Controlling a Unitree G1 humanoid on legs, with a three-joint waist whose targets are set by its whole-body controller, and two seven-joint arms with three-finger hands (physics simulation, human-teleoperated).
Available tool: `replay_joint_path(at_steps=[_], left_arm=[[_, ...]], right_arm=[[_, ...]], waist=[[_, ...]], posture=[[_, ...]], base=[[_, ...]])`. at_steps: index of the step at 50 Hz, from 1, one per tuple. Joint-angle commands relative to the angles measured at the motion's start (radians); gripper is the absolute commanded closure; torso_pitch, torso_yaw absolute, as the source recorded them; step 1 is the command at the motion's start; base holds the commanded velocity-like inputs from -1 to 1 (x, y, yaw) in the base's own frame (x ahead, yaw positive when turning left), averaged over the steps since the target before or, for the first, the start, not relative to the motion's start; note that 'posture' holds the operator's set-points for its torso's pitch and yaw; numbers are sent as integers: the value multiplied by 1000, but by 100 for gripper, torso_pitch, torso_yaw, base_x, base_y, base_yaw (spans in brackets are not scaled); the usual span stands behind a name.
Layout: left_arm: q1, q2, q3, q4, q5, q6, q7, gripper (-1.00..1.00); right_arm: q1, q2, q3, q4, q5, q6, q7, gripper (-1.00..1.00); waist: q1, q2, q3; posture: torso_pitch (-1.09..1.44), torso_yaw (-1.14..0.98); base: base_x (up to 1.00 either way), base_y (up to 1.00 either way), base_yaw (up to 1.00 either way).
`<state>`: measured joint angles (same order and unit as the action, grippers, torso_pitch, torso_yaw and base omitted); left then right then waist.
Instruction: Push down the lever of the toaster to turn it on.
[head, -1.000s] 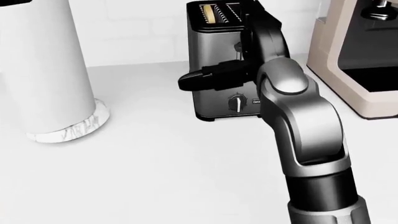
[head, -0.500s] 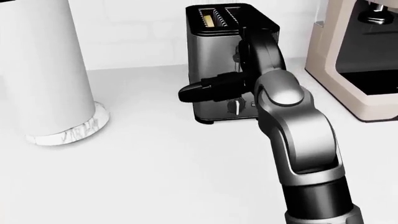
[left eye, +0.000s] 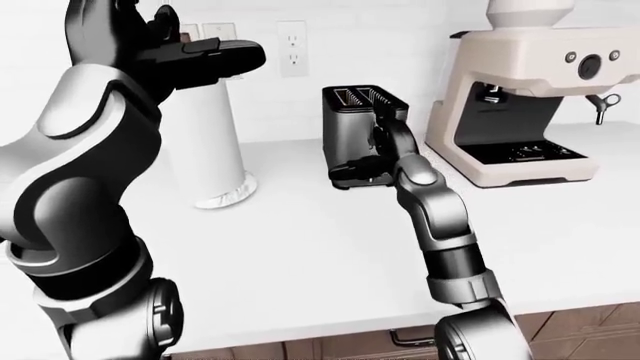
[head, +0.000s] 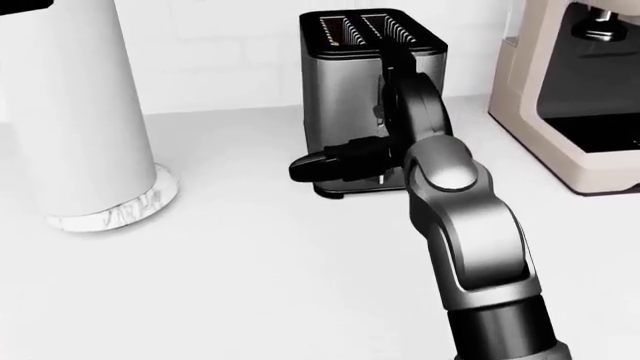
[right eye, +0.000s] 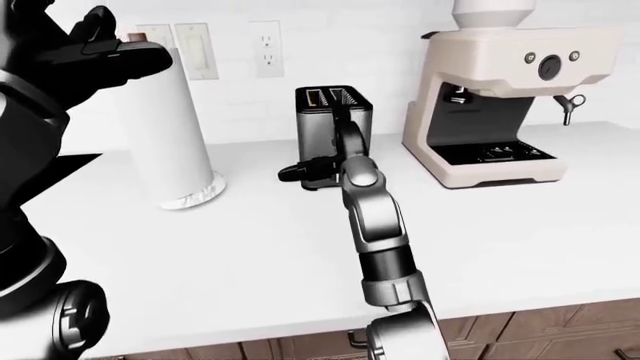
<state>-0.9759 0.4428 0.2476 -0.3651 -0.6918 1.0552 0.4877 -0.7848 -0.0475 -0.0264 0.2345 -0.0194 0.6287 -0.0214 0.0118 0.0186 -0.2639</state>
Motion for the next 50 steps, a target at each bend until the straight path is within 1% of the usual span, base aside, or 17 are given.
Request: replay_joint_path(at_steps=[1, 26, 36, 43, 50], left_arm=[[-23, 7, 5, -13, 5, -28, -3, -100], [-29, 7, 6, -5, 4, -33, -1, -100], [-32, 7, 7, -6, 1, -32, 3, -100], [-26, 5, 4, -6, 5, -37, 0, -100], [-27, 2, 3, -4, 8, -38, 0, -100]], right_arm=[[-18, -3, -3, 8, 5, 21, 2, -100], [3, -5, -9, 141, 14, -79, -9, -100], [-3, -11, -15, 201, 22, -113, -13, -100], [-9, -13, -15, 205, 26, -108, -15, -100], [-18, -18, -20, 267, 29, -146, -17, -100]], waist=[[1, 4, -1], [4, 3, 0], [6, 3, 3], [8, 2, 4], [8, 1, 5]], posture=[[-38, 0], [-38, 0], [-38, 0], [-38, 0], [-38, 0]], base=[[0, 0, 0], [0, 0, 0], [0, 0, 0], [0, 0, 0], [0, 0, 0]])
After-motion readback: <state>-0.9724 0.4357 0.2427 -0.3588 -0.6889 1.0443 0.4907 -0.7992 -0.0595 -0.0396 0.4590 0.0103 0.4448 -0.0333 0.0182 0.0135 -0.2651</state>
